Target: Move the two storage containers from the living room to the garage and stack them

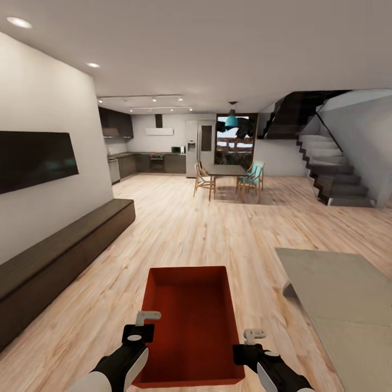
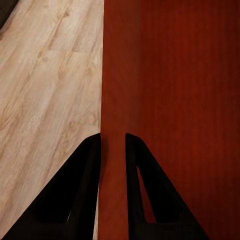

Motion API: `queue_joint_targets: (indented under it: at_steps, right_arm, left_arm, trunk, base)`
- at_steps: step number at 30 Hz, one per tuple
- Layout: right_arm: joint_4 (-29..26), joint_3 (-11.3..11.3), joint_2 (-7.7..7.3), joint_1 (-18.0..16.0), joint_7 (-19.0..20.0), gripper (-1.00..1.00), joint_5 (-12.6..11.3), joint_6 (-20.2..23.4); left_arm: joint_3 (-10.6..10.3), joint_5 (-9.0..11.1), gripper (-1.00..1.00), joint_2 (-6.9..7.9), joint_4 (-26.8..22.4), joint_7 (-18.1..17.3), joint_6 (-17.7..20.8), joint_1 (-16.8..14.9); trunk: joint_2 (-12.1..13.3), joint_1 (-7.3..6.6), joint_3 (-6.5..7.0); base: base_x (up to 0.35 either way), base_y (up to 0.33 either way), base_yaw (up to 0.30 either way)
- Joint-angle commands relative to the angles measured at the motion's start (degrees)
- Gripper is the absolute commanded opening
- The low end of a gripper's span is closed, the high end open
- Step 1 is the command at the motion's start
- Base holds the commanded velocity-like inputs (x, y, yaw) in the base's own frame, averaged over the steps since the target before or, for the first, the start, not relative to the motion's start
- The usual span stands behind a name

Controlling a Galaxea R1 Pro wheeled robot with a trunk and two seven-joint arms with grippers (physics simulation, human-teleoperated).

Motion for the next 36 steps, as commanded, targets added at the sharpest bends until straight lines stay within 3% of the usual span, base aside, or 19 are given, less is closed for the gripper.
queue_joint_targets:
  at_steps: [1,36]
  right_arm:
    - [-0.31,-0.99,0.00,-0.05,0.61,-1.00,-3.81,-1.65]
    - [-0.31,-0.99,0.14,-0.05,0.61,-1.00,-3.72,-1.66]
  left_arm:
    - [0.22,2.22,-1.00,0.03,-0.06,-0.42,0.26,0.01]
    - [0.22,2.22,-1.00,0.03,-0.08,-0.51,0.26,0.01]
  trunk:
    - [-0.05,0.04,-0.10]
    - [-0.05,0.04,-0.17]
  base:
    - [0.340,0.000,-0.036]
    - [0.341,0.000,-0.002]
